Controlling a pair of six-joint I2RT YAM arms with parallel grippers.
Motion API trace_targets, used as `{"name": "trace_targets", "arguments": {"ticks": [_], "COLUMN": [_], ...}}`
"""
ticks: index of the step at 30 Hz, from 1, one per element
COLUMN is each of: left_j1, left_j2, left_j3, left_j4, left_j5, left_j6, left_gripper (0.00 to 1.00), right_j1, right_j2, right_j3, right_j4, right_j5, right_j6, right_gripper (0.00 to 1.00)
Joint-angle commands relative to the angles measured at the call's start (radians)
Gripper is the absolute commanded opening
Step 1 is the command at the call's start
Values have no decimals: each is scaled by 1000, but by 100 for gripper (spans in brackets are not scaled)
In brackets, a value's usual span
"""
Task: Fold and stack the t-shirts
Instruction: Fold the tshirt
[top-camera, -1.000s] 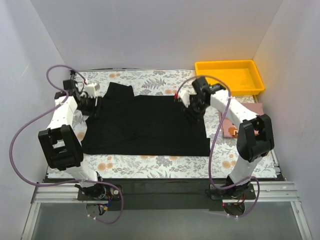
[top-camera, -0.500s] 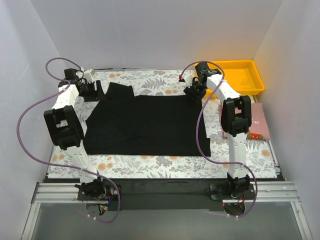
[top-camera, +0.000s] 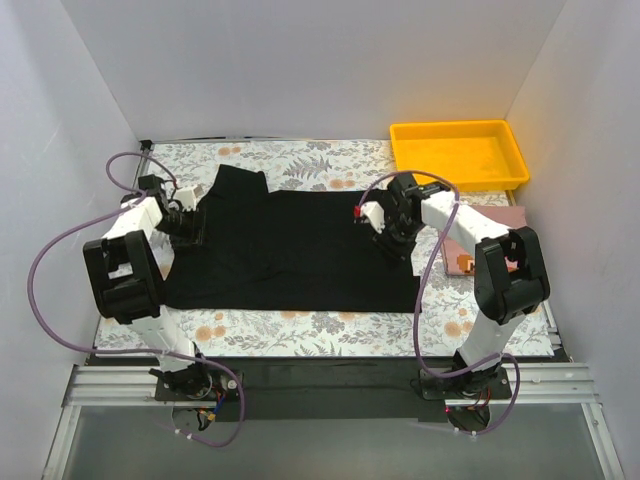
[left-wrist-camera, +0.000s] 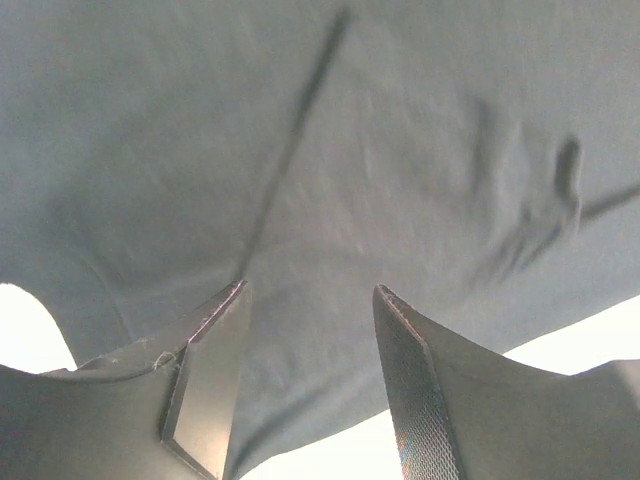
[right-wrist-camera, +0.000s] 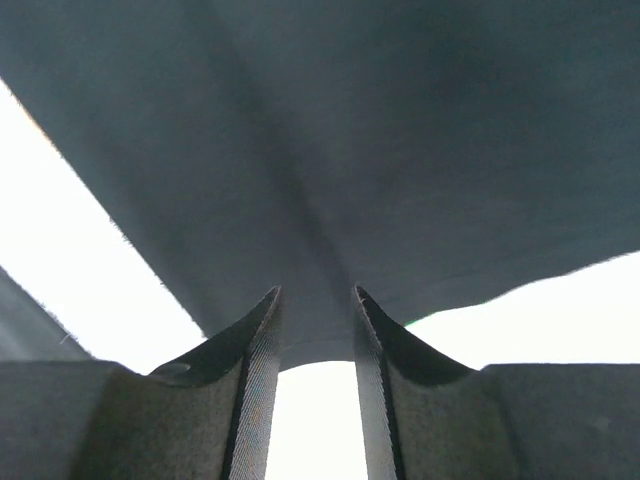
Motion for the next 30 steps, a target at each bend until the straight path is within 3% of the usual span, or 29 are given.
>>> {"name": "trace_targets", "arguments": {"ticks": [1,12,22,26,30], "left_j1": [6,19,88,92,92], "left_j2": [-110,-170,-267,-295,-275], "left_j3": [-61,-297,-405,-358,-154], "left_j4": [-70,2,-29,-56,-102], "left_j5": [-19,-186,-226,-162,0], "left_j6": [63,108,192,195,181], "left_gripper": [50,45,38,38,52], "right_j1": [40,86,196,202,169], "right_j2": [-39,16,-99,-131,-129], "right_j3": [-140,-272,-441,-378,-219], "right_j4": [-17,101,118,77,46], "right_j5": [-19,18,12,9,6], "right_j6": [-4,22,79,84,64], "right_gripper": [39,36,36,38,43]}}
